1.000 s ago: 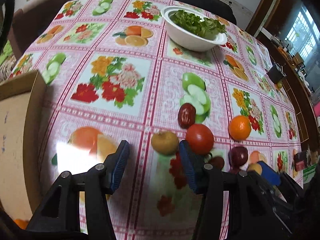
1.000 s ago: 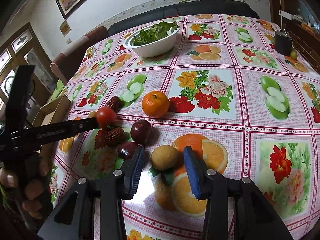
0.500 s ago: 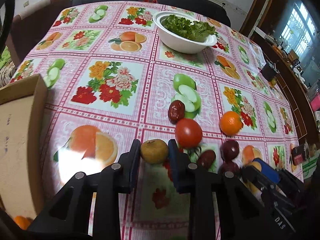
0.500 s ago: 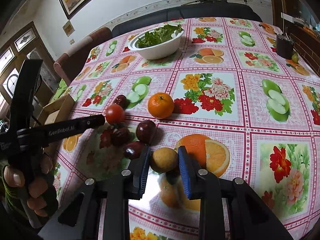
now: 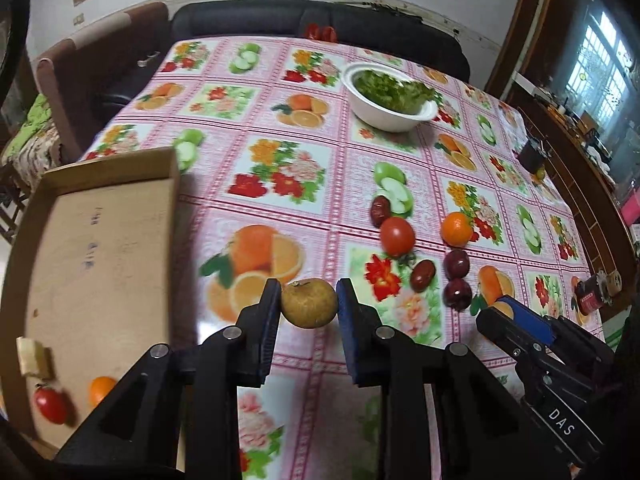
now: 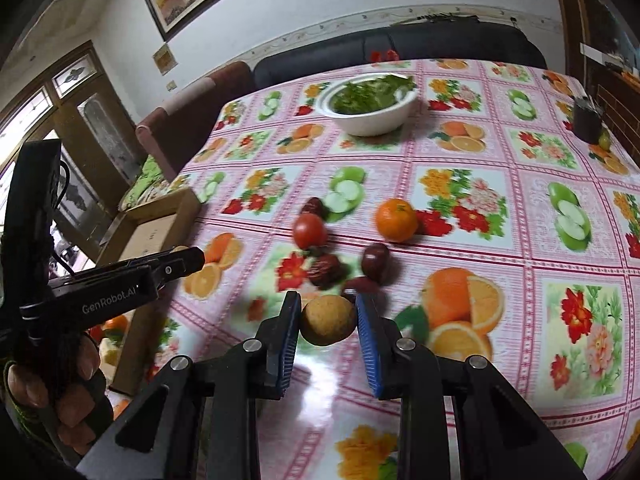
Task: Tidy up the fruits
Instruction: 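Grasp a tan round fruit with the left tool while the right tool grasps another tan fruit, then carry the tan fruit with the left tool while the right tool carries its tan fruit over the box, then open the left tool to drop its tan fruit while the right tool drops its fruit into the box, then move both tools back from the box toward the fruit pile, then grasp a red date with the left tool while the right tool grasps a dark red plum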
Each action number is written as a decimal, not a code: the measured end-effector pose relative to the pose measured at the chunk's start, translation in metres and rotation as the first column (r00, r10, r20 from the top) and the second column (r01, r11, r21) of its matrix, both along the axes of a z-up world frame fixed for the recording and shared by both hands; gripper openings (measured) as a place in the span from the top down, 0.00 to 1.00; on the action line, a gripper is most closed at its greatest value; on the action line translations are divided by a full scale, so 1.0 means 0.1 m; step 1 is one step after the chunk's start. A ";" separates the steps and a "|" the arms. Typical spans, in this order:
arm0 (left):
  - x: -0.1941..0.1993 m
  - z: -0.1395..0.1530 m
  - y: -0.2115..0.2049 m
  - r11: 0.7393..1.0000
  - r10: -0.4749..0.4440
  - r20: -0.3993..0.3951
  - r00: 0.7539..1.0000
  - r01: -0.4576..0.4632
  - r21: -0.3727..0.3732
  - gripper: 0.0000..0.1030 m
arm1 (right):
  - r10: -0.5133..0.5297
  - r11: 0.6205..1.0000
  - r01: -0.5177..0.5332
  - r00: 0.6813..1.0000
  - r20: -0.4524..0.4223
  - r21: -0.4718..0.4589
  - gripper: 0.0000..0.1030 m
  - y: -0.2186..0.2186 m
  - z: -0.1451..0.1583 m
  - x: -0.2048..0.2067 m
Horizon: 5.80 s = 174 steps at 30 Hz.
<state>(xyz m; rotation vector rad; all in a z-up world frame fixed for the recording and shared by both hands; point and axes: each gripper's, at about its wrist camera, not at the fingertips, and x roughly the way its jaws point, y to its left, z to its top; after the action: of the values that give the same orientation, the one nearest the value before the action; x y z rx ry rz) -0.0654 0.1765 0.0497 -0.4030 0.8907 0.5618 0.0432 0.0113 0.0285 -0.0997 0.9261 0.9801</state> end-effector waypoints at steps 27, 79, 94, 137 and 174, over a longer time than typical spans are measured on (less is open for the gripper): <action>-0.89 0.16 0.37 0.988 0.147 0.029 0.989 -0.148 0.032 0.75 | 0.161 0.987 -0.161 0.986 0.036 0.002 0.72 0.59 0.23 -0.75; -1.51 -0.19 1.33 0.945 0.316 -0.066 0.946 -0.321 -0.069 0.65 | 0.500 0.861 -0.496 0.866 0.014 -0.111 0.61 2.09 -0.17 -1.66; -1.36 0.03 0.96 0.961 0.276 -0.024 0.961 -0.276 -0.025 0.66 | 0.385 0.923 -0.385 0.922 0.034 0.004 0.61 1.39 0.17 -1.32; -0.66 0.10 0.04 0.997 0.080 -0.037 0.996 -0.079 0.024 0.54 | 0.011 1.000 -0.011 1.000 -0.012 0.013 0.58 -0.18 0.01 -0.29; 1.11 -0.54 -0.59 0.969 -0.229 -0.073 0.971 0.220 -0.112 0.79 | -0.145 0.989 0.145 0.988 -0.052 -0.011 0.69 -0.51 -0.25 0.47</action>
<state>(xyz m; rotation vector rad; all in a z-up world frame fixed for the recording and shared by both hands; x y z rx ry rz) 0.0454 0.1179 -0.0047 -0.3675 1.0360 0.3267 0.0898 -0.0394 0.0034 -0.0120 0.9715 0.8480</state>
